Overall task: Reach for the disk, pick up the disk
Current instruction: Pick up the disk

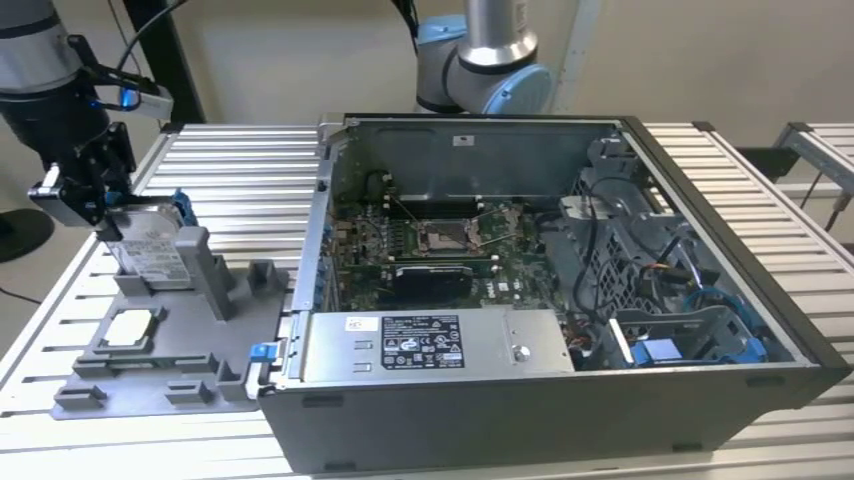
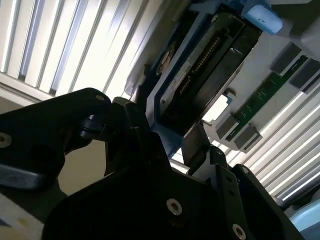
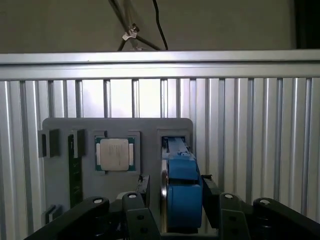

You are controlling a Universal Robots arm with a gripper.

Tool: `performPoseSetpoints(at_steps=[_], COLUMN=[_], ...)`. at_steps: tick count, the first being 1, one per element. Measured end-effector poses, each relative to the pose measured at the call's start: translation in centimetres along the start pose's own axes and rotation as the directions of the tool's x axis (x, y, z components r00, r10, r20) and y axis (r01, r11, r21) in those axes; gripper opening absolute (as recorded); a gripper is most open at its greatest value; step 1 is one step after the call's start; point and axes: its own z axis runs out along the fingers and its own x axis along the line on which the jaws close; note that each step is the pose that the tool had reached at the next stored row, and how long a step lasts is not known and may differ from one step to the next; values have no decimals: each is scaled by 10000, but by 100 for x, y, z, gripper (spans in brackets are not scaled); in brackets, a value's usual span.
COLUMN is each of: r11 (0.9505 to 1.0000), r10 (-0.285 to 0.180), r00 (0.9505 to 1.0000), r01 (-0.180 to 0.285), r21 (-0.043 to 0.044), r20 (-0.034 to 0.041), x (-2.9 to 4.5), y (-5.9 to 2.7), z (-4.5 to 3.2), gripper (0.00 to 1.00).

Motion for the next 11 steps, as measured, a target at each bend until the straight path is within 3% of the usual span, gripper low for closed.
performPoseSetpoints(at_steps=[7,11], r11=[10000,10000], r10=[0,0], r00=[10000,10000], r01=[0,0], r21=[1,-1], r20=[1,0], x=[-22,-27], y=[-1,-1], z=[120,149], gripper=[100,100])
